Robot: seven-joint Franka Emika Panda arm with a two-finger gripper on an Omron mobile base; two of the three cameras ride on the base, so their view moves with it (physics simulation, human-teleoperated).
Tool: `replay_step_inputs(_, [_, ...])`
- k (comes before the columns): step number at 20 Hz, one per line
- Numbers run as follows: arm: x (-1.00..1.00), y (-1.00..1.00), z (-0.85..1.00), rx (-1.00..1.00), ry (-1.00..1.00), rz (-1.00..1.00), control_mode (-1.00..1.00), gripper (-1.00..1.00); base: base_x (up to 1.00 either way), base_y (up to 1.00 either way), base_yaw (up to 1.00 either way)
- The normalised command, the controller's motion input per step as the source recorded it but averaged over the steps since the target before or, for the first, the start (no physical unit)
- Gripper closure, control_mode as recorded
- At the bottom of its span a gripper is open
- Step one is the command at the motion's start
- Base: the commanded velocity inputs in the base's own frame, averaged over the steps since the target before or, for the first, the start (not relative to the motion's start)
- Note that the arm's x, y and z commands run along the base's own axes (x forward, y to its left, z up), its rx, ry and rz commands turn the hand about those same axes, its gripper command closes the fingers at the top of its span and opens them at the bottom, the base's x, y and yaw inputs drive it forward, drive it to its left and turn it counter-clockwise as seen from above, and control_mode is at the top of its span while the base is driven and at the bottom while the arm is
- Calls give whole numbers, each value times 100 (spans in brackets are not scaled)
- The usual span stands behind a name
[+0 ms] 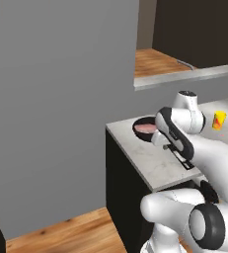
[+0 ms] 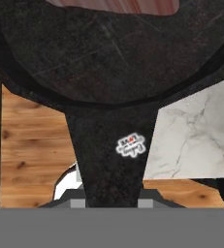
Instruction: Pick up the pan with the steak in it and place it on the dining table. Then place the steak on the plate.
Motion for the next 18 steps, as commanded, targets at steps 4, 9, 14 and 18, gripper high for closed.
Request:
replay_step_inputs(4, [59, -12, -38, 0, 2, -1, -100, 100, 0, 0, 0])
replay_step_inputs(9, [27, -16, -61, 0, 0, -1, -100, 100, 0, 0, 0])
replay_step_inputs(14, [15, -15, -58, 1, -6, -1, -100, 100, 0, 0, 0])
replay_step_inputs(18, [15, -6, -34, 0, -8, 0, -100, 100, 0, 0, 0])
